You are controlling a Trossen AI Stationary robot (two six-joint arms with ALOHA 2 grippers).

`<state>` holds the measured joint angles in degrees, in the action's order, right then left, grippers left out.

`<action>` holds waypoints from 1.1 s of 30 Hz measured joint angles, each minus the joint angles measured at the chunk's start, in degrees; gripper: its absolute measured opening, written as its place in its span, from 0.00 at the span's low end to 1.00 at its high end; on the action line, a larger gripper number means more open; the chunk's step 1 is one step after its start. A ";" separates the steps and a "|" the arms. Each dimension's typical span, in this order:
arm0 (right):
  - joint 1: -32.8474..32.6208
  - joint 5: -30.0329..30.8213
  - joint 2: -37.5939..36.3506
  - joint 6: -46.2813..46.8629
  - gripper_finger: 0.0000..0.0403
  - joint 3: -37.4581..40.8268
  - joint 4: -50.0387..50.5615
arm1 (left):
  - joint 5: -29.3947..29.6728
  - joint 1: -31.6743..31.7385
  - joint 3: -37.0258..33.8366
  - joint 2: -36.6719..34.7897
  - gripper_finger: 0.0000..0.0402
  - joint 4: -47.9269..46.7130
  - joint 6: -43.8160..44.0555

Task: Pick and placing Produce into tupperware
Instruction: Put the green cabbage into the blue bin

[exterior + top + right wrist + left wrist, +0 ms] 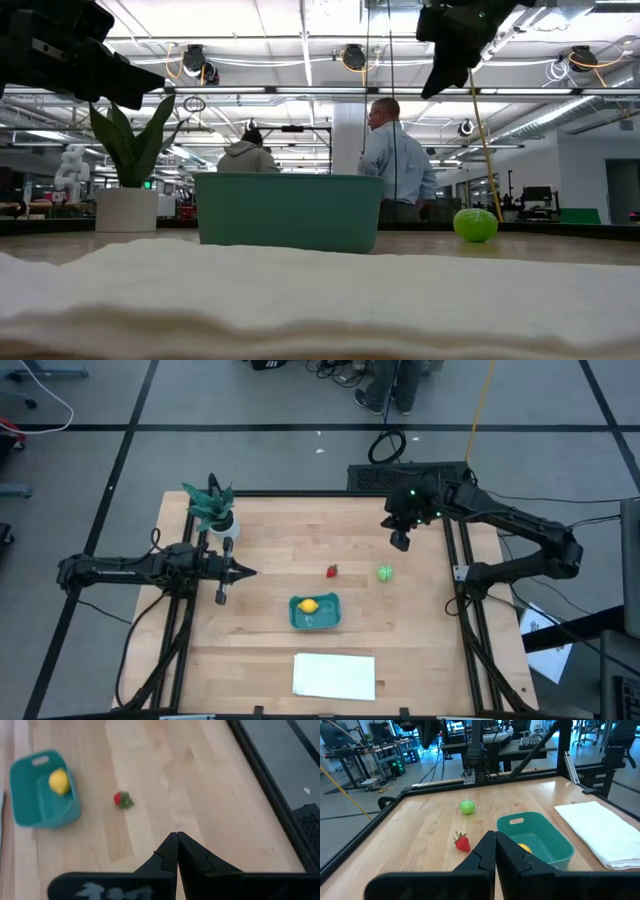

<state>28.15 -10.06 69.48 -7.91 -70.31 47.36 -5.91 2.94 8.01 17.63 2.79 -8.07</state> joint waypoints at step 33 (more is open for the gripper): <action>-2.46 -0.75 11.49 -18.32 0.00 -6.87 17.99 | 1.55 -0.02 0.00 -0.02 0.01 -0.02 -0.79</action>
<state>25.69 -10.81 80.97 -26.24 -77.18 65.36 -4.36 2.92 8.01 17.61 2.76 -8.86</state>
